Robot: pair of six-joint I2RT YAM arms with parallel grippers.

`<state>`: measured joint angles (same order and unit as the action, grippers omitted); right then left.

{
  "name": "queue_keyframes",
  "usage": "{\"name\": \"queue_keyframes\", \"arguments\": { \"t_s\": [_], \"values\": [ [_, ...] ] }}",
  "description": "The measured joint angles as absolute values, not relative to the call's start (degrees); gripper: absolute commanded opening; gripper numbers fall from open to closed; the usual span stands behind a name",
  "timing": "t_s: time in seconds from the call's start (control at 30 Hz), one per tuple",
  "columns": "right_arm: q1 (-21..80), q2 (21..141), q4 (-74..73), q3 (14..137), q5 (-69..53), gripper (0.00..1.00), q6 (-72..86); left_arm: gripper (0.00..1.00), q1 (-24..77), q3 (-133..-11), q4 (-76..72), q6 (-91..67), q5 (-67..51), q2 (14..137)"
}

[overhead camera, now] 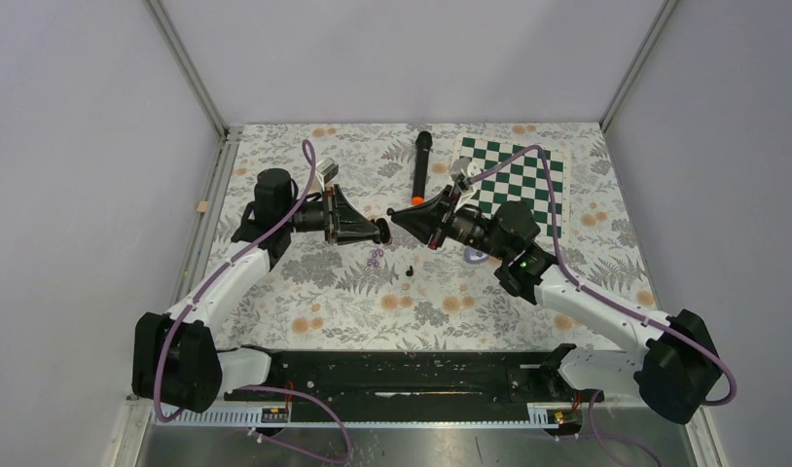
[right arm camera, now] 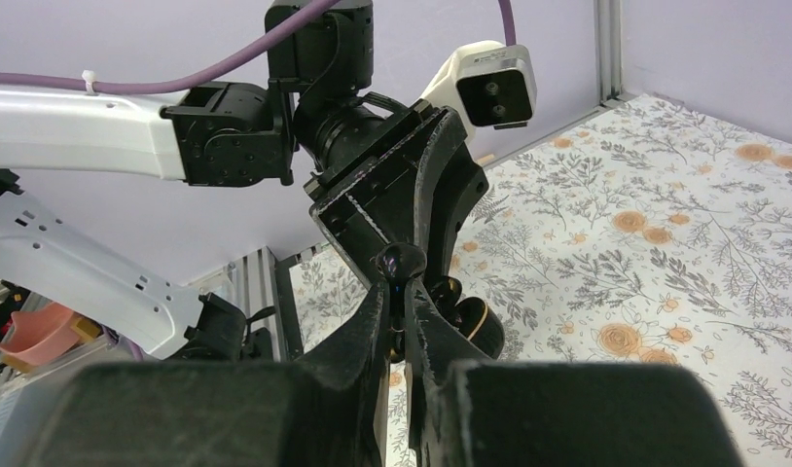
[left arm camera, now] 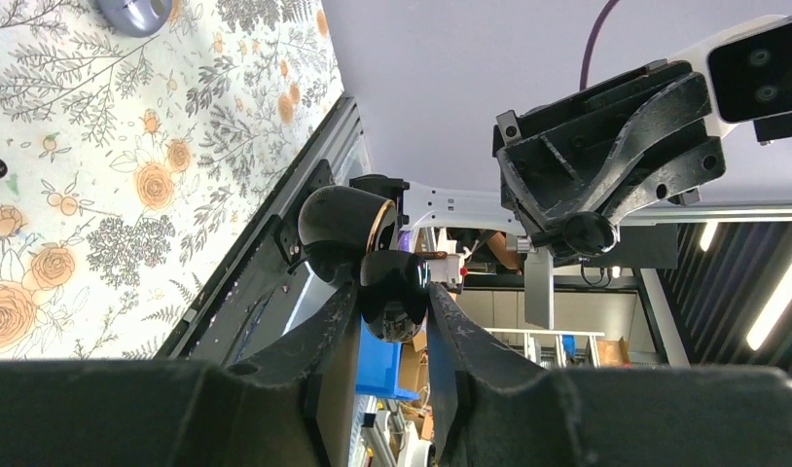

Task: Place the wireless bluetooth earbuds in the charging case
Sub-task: Insert the right earbud into the right side groove of the charging case.

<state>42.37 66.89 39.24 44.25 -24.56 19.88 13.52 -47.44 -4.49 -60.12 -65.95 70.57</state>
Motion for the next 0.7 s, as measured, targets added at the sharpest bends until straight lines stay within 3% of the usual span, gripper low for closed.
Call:
{"name": "queue_keyframes", "arguments": {
  "t_s": [0.7],
  "values": [
    [44.3,74.2,40.7,45.2,-23.0,0.0,17.8,0.0,13.5,-47.2,-2.7,-59.6,-65.9,70.6]
  ]
}}
